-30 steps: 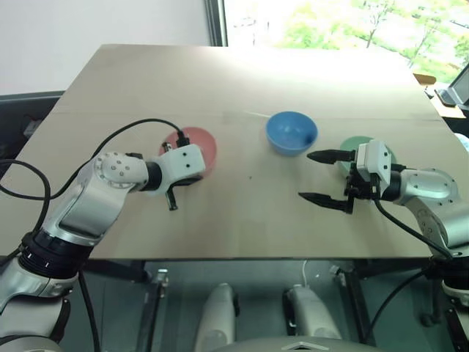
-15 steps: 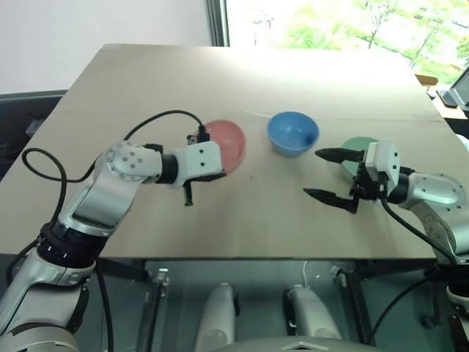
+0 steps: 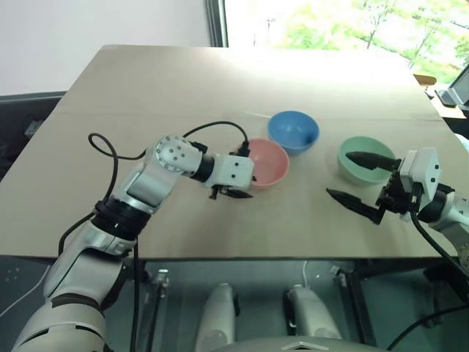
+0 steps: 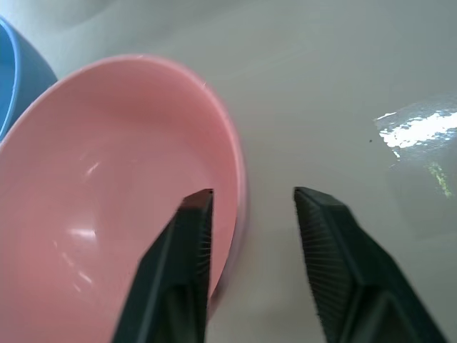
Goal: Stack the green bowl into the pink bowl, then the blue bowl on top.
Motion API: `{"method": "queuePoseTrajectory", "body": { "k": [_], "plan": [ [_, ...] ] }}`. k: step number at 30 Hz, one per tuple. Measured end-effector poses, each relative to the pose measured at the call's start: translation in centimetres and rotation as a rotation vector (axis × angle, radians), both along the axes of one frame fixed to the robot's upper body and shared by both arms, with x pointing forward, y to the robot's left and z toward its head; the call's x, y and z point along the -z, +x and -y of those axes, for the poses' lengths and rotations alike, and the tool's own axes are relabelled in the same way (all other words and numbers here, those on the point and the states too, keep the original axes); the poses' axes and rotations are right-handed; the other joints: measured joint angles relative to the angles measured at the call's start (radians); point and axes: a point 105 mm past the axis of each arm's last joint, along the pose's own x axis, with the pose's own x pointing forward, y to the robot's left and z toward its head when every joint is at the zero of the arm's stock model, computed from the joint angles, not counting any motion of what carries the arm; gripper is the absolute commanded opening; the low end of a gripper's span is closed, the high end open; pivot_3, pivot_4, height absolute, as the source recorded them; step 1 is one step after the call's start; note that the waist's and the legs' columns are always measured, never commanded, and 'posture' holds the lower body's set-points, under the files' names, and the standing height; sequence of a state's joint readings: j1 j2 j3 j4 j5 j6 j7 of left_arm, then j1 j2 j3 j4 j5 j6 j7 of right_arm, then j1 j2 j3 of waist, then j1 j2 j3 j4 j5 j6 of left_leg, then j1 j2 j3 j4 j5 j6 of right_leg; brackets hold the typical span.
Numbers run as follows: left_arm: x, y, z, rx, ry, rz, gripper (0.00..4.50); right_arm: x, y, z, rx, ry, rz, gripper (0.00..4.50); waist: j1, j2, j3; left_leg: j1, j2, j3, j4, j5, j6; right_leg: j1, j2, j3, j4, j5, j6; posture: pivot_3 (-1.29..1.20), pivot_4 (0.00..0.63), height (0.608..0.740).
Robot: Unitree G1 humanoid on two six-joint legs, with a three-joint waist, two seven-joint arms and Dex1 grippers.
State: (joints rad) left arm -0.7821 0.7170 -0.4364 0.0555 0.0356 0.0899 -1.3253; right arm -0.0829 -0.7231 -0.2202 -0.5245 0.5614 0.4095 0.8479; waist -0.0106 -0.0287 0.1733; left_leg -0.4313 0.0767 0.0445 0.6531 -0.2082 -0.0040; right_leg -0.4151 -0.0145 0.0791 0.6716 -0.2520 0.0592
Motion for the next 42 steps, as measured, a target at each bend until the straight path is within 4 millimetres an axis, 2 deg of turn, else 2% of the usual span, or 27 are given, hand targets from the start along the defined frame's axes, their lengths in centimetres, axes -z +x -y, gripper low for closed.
{"method": "queuePoseTrajectory", "body": {
  "k": [1, 3, 8, 12, 13, 16, 19, 22, 25, 31, 38, 40, 42],
  "plan": [
    [0.0, 0.0, 0.0, 0.001, 0.001, -0.003, 3.85, 0.0, 0.0, 0.0, 0.006, 0.002, 0.001, 4.5, -0.001, 0.0, 0.0, 0.0, 0.0, 0.0, 0.0, 0.0, 0.0, 0.0, 0.0, 0.0, 0.0, 0.0, 0.0, 0.0, 0.15, 0.74],
    [-0.1, 0.0, -0.1, -0.007, -0.005, -0.007, 4.39, -0.1, 0.1, 0.0, 0.016, 0.006, 0.003, 4.5, -0.001, 0.0, 0.0, 0.0, 0.0, 0.0, 0.0, 0.0, 0.0, 0.0, 0.0, 0.0, 0.0, 0.0, 0.0, 0.0, 0.15, 0.74],
    [-2.7, -0.3, -0.9, -0.122, -0.167, -0.097, 4.39, -0.2, 2.3, 0.7, 0.166, -0.043, 0.053, 4.5, -0.006, 0.0, 0.0, 0.0, 0.0, 0.0, 0.0, 0.0, 0.0, 0.0, 0.0, 0.0, 0.001, 0.0, 0.0, 0.0, 0.15, 0.74],
    [-5.2, -1.4, -1.0, -0.161, -0.393, -0.151, 4.39, 1.6, 4.1, 2.1, 0.306, -0.135, -0.001, 4.5, -0.003, 0.001, 0.0, 0.0, 0.0, -0.001, 0.0, 0.0, 0.0, 0.0, -0.001, -0.001, 0.001, 0.0, 0.0, 0.0, 0.15, 0.74],
    [-6.1, -2.3, -0.8, -0.156, -0.558, -0.237, 4.39, 2.4, 5.0, 2.7, 0.355, -0.158, -0.053, 4.5, -0.004, 0.001, 0.0, 0.0, 0.0, 0.0, 0.001, 0.0, 0.0, 0.0, -0.001, -0.001, 0.001, 0.0, 0.0, 0.0, 0.15, 0.74],
    [-7.4, -3.4, -1.2, -0.153, -0.693, -0.257, 4.39, 4.0, 6.4, 3.8, 0.43, -0.196, -0.149, 4.5, -0.005, 0.001, 0.0, 0.0, 0.0, -0.001, 0.001, 0.0, 0.0, 0.0, -0.001, -0.001, 0.002, 0.0, 0.0, 0.0, 0.15, 0.74],
    [-8.2, -4.1, -1.8, -0.155, -0.746, -0.234, 4.39, 5.3, 7.3, 4.7, 0.495, -0.199, -0.232, 4.5, -0.004, 0.001, 0.0, 0.001, 0.0, -0.001, 0.001, 0.0, 0.0, 0.0, 0.0, -0.001, 0.002, 0.0, 0.0, 0.0, 0.15, 0.74],
    [-8.4, -4.4, -2.1, -0.162, -0.778, -0.254, 4.5, 5.7, 7.9, 4.9, 0.517, -0.194, -0.271, 3.75, -0.004, 0.001, 0.0, 0.0, 0.0, -0.001, 0.001, 0.0, 0.0, 0.0, 0.0, -0.001, 0.001, 0.0, 0.0, 0.0, 0.15, 0.74],
    [-8.2, -4.5, -2.1, -0.187, -0.816, -0.255, 4.5, 5.9, 8.8, 5.0, 0.531, -0.22, -0.284, 2.52, -0.003, 0.001, 0.0, 0.0, -0.001, -0.001, 0.001, 0.0, 0.0, 0.0, -0.001, -0.001, 0.001, 0.0, 0.0, 0.0, 0.15, 0.74],
    [-8.1, -4.4, -2.0, -0.228, -0.852, -0.252, 4.5, 6.4, 8.8, 4.9, 0.521, -0.246, -0.297, 0.12, -0.003, 0.001, 0.0, 0.0, -0.001, -0.001, 0.001, 0.0, 0.0, 0.0, -0.001, -0.001, 0.001, 0.0, 0.0, 0.0, 0.15, 0.74],
    [-7.9, -4.3, -1.9, -0.252, -0.884, -0.245, 4.5, 5.8, 9.0, 4.8, 0.516, -0.263, -0.252, 0.05, -0.004, 0.001, 0.0, 0.0, -0.001, -0.001, 0.001, 0.0, 0.0, 0.0, -0.001, -0.001, 0.001, 0.0, 0.0, 0.0, 0.15, 0.74],
    [-7.9, -4.3, -1.8, -0.258, -0.896, -0.242, 4.5, 4.3, 9.1, 3.5, 0.464, -0.239, -0.186, 0.05, -0.007, 0.001, 0.0, 0.0, -0.001, -0.001, 0.0, 0.0, 0.0, 0.0, -0.001, -0.001, 0.001, 0.0, 0.0, 0.0, 0.15, 0.74],
    [-7.9, -4.2, -1.9, -0.262, -0.904, -0.231, 4.5, 2.0, 8.7, 0.3, 0.336, -0.176, -0.091, 0.05, -0.011, 0.001, 0.0, 0.001, 0.0, -0.002, 0.0, 0.0, 0.0, 0.0, 0.0, -0.001, 0.001, 0.0, 0.0, 0.0, 0.15, 0.74]
  ]
}}
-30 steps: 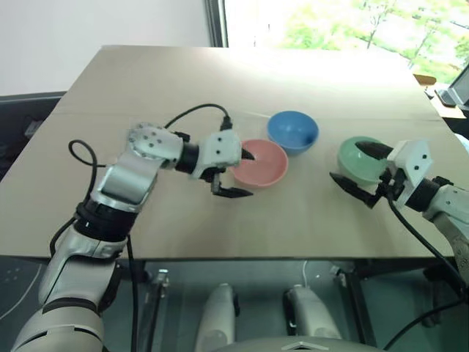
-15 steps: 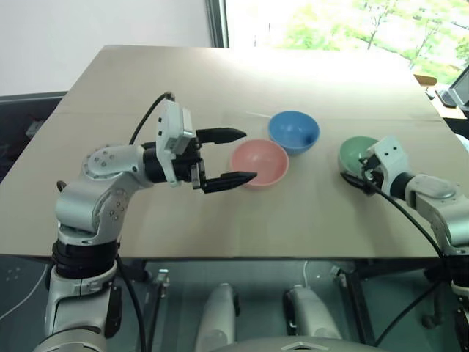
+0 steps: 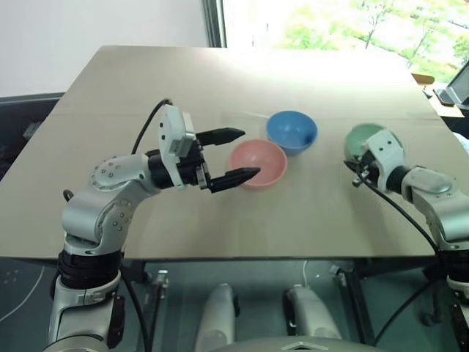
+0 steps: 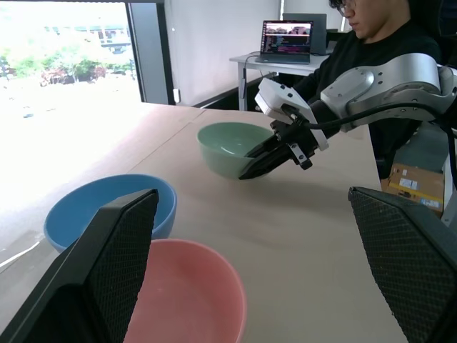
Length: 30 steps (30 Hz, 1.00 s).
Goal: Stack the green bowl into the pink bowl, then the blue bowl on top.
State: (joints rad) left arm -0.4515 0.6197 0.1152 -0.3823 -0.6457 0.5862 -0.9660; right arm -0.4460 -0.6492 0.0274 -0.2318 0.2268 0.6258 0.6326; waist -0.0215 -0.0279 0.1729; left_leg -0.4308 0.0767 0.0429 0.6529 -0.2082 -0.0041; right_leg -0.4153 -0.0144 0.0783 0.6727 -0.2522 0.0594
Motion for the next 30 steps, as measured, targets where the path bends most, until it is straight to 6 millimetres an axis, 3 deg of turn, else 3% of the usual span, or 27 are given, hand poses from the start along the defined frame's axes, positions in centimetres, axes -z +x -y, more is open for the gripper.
{"method": "queuePoseTrajectory", "body": {
  "k": [4, 7, 11, 15, 19, 20, 24, 26, 27, 30],
  "plan": [
    [0.1, 0.4, -0.4, -0.04, -0.014, -0.005, 4.5, -2.8, -2.8, -8.2, -0.339, 0.123, 0.086, 0.05, -0.006, 0.0, 0.0, 0.0, 0.0, -0.001, 0.0, 0.0, 0.0, 0.0, 0.0, -0.001, 0.0, 0.0, 0.0, 0.0, 0.15, 0.74],
    [-0.6, 1.0, -1.8, -0.123, -0.057, 0.006, 4.5, -3.1, -3.7, -11.5, -0.456, 0.139, 0.087, 0.05, -0.004, 0.0, 0.0, -0.001, 0.0, -0.001, 0.0, 0.0, 0.0, 0.0, -0.001, -0.001, 0.0, 0.0, 0.0, 0.0, 0.15, 0.74],
    [-0.9, 1.6, -3.8, -0.244, -0.089, 0.01, 4.5, -1.6, -3.7, -13.4, -0.523, 0.09, 0.051, 0.05, 0.006, 0.0, 0.0, -0.001, 0.0, -0.001, 0.0, 0.0, 0.0, 0.0, -0.001, -0.002, -0.001, 0.0, 0.0, 0.0, 0.15, 0.74],
    [0.9, 1.1, -5.4, -0.312, -0.036, -0.037, 4.5, 0.3, -3.4, -14.1, -0.559, 0.052, -0.019, 0.05, 0.005, 0.0, 0.0, -0.001, 0.0, -0.001, -0.001, 0.0, 0.0, 0.0, -0.001, -0.002, -0.001, 0.0, 0.0, 0.0, 0.15, 0.74],
    [2.3, -0.7, -7.1, -0.315, 0.083, -0.082, 4.5, 0.5, -3.8, -14.5, -0.613, 0.036, -0.045, 0.05, 0.003, 0.0, 0.0, -0.001, 0.0, 0.0, -0.001, 0.0, 0.0, -0.001, -0.001, -0.002, -0.001, 0.0, -0.001, 0.0, 0.15, 0.74],
    [2.7, -1.0, -7.6, -0.318, 0.105, -0.095, 4.5, 0.6, -3.8, -14.5, -0.621, 0.035, -0.052, 0.75, 0.003, 0.0, 0.0, 0.0, 0.0, 0.0, -0.002, 0.0, 0.0, -0.001, -0.001, -0.002, -0.001, 0.0, -0.001, 0.0, 0.15, 0.74],
    [3.6, -2.8, -9.2, -0.302, 0.18, -0.152, 4.5, 0.2, -3.7, -14.8, -0.646, 0.029, -0.048, 2.05, 0.004, 0.0, 0.0, 0.0, 0.001, 0.0, -0.002, 0.0, 0.0, -0.001, -0.001, -0.002, -0.001, -0.002, -0.004, 0.0, 0.15, 0.74],
    [4.1, -4.1, -10.2, -0.275, 0.228, -0.193, 4.5, 0.0, -3.8, -14.8, -0.655, 0.027, -0.046, 3.11, 0.007, 0.0, 0.0, 0.0, 0.001, 0.001, -0.002, 0.0, 0.0, -0.002, -0.002, -0.002, -0.001, -0.003, -0.005, 0.0, 0.15, 0.74],
    [4.0, -4.2, -10.3, -0.273, 0.229, -0.193, 4.5, 0.0, -3.8, -14.8, -0.657, 0.027, -0.047, 3.26, 0.008, 0.0, 0.0, 0.0, 0.001, 0.001, -0.002, 0.0, 0.0, -0.002, -0.002, -0.002, -0.001, -0.003, -0.005, 0.0, 0.15, 0.74],
    [3.6, -4.7, -10.9, -0.251, 0.231, -0.192, 4.5, 0.0, -3.9, -14.8, -0.665, 0.026, -0.05, 4.42, 0.007, 0.0, 0.0, 0.0, 0.001, 0.001, -0.002, 0.0, 0.0, -0.002, -0.002, -0.002, -0.001, -0.003, -0.005, 0.0, 0.15, 0.74]
  ]
}}
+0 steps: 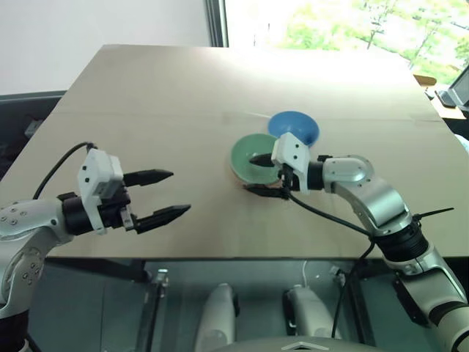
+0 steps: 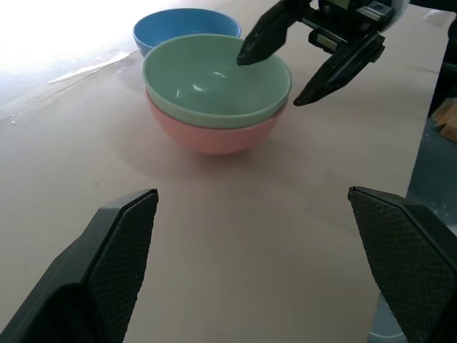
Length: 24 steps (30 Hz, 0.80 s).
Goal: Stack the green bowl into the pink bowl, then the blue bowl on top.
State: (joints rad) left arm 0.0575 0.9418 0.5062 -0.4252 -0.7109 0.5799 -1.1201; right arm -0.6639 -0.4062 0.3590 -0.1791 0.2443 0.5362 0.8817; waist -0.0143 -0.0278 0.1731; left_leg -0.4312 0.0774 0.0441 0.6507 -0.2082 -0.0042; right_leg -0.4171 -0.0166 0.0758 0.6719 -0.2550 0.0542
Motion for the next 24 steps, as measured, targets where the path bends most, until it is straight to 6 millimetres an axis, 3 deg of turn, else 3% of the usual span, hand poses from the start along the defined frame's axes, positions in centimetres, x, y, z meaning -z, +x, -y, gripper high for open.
{"method": "queuePoseTrajectory", "body": {
  "k": [5, 10, 12, 16, 18, 24],
  "plan": [
    [-0.2, -0.3, -0.1, 0.02, 0.006, -0.004, 4.5, -1.1, 0.2, 0.3, 0.029, 0.043, 0.021, 4.48, -0.001, 0.0, 0.0, 0.0, 0.0, 0.0, -0.001, 0.0, 0.0, -0.001, 0.0, 0.0, 0.0, 0.0, 0.0, 0.0, 0.15, 0.74],
    [-0.5, 0.0, 0.1, 0.016, 0.0, 0.013, 4.5, -3.0, 2.3, 4.3, 0.165, 0.014, 0.131, 4.48, 0.002, 0.0, 0.0, 0.0, 0.0, 0.001, 0.0, 0.0, 0.0, 0.0, -0.001, 0.0, -0.001, 0.0, 0.0, 0.0, 0.15, 0.74],
    [-0.7, 0.3, 0.5, 0.021, -0.01, 0.028, 4.5, -2.4, 3.8, 6.7, 0.235, -0.068, 0.175, 4.48, 0.0, 0.0, 0.0, 0.0, 0.0, 0.001, -0.001, 0.0, 0.0, 0.0, 0.0, 0.0, -0.001, 0.0, 0.0, 0.0, 0.15, 0.74],
    [-1.0, 0.8, 1.6, 0.036, -0.038, 0.055, 4.5, -0.8, 6.5, 9.6, 0.311, -0.197, 0.223, 4.48, -0.005, 0.0, 0.0, 0.0, 0.0, 0.002, -0.001, 0.0, 0.0, -0.001, 0.0, 0.001, -0.001, 0.0, 0.0, 0.0, 0.15, 0.74],
    [-1.2, 1.0, 2.6, 0.059, -0.046, 0.07, 4.5, 0.2, 7.9, 9.9, 0.306, -0.254, 0.256, 4.48, -0.015, 0.0, 0.0, 0.0, 0.0, 0.002, -0.001, 0.0, 0.0, -0.001, 0.0, 0.001, -0.001, 0.001, 0.002, 0.0, 0.15, 0.74],
    [-1.4, 1.1, 2.9, 0.05, -0.053, 0.079, 4.5, 2.6, 9.6, 9.5, 0.254, -0.368, 0.305, 4.48, -0.029, 0.0, 0.0, 0.0, 0.0, 0.001, -0.002, 0.0, 0.0, -0.001, 0.0, 0.002, -0.001, 0.002, 0.003, 0.0, 0.15, 0.74]
  ]
}}
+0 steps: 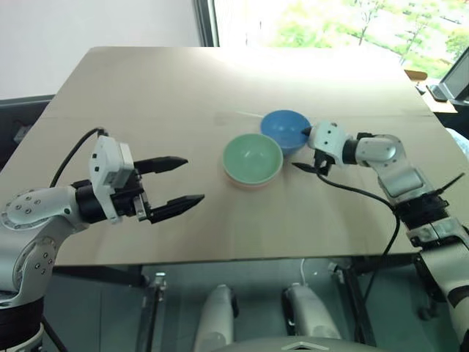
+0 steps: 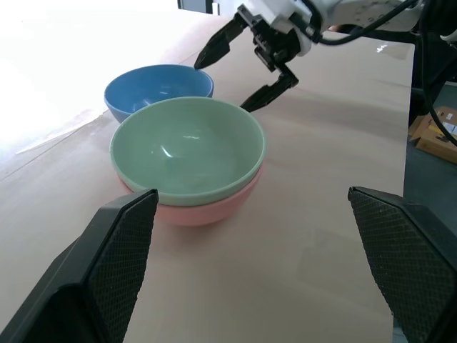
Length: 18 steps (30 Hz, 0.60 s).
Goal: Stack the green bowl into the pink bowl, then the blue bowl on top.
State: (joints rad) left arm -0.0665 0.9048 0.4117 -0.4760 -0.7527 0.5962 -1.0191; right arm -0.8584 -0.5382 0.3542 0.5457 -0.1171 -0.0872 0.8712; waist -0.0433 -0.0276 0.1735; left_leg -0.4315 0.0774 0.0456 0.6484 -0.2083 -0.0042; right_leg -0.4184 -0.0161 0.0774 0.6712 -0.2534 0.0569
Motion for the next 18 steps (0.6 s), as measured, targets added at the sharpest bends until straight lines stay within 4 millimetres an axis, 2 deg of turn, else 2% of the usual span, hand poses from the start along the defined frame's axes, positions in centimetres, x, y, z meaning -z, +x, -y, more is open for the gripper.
{"method": "queuePoseTrajectory", "body": {
  "k": [1, 2, 7, 8, 9, 10, 12, 15, 16, 18],
  "plan": [
    [0.0, -0.1, 0.2, 0.005, -0.001, -0.001, 4.5, 0.3, 0.4, -0.2, -0.007, -0.014, 0.01, 3.98, 0.0, 0.0, 0.0, 0.0, 0.0, 0.0, 0.0, 0.0, 0.0, 0.0, 0.0, 0.0, 0.0, 0.0, 0.0, 0.0, 0.15, 0.74],
    [-0.1, -0.2, 0.3, 0.009, -0.004, -0.001, 4.5, 0.3, 0.7, -0.4, -0.014, -0.023, 0.019, 3.7, -0.001, 0.0, 0.0, 0.0, 0.0, 0.0, 0.0, 0.0, 0.0, 0.0, 0.0, 0.0, 0.0, 0.0, 0.0, 0.0, 0.15, 0.74],
    [0.4, -0.5, 0.0, -0.011, -0.008, -0.033, 4.5, 0.3, 1.3, -0.9, -0.045, -0.049, 0.054, 1.7, 0.0, 0.0, 0.0, 0.0, 0.0, 0.0, 0.0, 0.0, 0.0, 0.0, 0.0, 0.0, 0.0, 0.0, 0.0, 0.0, 0.15, 0.74],
    [0.4, -0.5, 0.0, -0.019, -0.011, -0.034, 4.5, 0.4, 1.3, -1.0, -0.052, -0.052, 0.058, 0.95, 0.002, 0.0, 0.0, 0.0, 0.0, 0.0, 0.0, 0.0, 0.0, 0.0, 0.0, 0.0, 0.0, 0.0, 0.0, 0.0, 0.15, 0.74],
    [0.4, -0.4, 0.0, -0.022, -0.013, -0.034, 4.5, 0.4, 1.3, -1.1, -0.055, -0.054, 0.059, 0.83, 0.002, 0.0, 0.0, 0.0, 0.0, 0.0, 0.0, 0.0, 0.0, 0.0, 0.0, 0.0, 0.0, 0.0, 0.0, 0.0, 0.15, 0.74],
    [0.3, -0.4, 0.0, -0.03, -0.015, -0.03, 4.5, 0.4, 1.3, -1.2, -0.064, -0.058, 0.067, 0.21, 0.002, 0.0, 0.0, 0.0, 0.0, 0.0, 0.0, 0.0, 0.0, 0.0, 0.0, 0.0, 0.0, 0.0, 0.0, 0.0, 0.15, 0.74],
    [0.3, -0.3, -0.1, -0.037, -0.015, -0.025, 4.5, 0.5, 1.4, -1.1, -0.059, -0.062, 0.069, 0.21, 0.002, 0.0, 0.0, 0.0, 0.0, 0.0, 0.0, 0.0, 0.0, 0.0, 0.0, 0.0, 0.0, 0.0, 0.0, 0.0, 0.15, 0.74],
    [-0.2, 0.9, 0.3, -0.081, -0.012, 0.056, 4.5, -0.1, 1.4, -0.3, -0.053, -0.079, 0.093, 0.21, 0.004, 0.002, 0.001, 0.0, -0.001, -0.001, 0.0, 0.0, 0.0, 0.0, 0.0, 0.0, 0.001, 0.0, 0.0, 0.0, 0.15, 0.74],
    [-0.2, 1.2, 0.5, -0.092, -0.017, 0.07, 4.5, -0.8, 1.4, 0.1, -0.051, -0.079, 0.11, 0.21, 0.005, 0.002, 0.001, 0.0, -0.001, 0.0, 0.0, 0.0, 0.0, 0.0, -0.001, 0.0, 0.001, 0.0, 0.0, 0.0, 0.15, 0.74],
    [-0.1, 2.3, 0.3, -0.141, -0.035, 0.099, 4.5, -3.4, 1.3, 0.8, -0.045, -0.038, 0.164, 0.21, 0.005, 0.002, 0.001, 0.0, -0.001, -0.001, 0.0, 0.0, 0.0, 0.001, 0.0, 0.0, 0.001, 0.0, 0.0, 0.0, 0.15, 0.74]
  ]
}}
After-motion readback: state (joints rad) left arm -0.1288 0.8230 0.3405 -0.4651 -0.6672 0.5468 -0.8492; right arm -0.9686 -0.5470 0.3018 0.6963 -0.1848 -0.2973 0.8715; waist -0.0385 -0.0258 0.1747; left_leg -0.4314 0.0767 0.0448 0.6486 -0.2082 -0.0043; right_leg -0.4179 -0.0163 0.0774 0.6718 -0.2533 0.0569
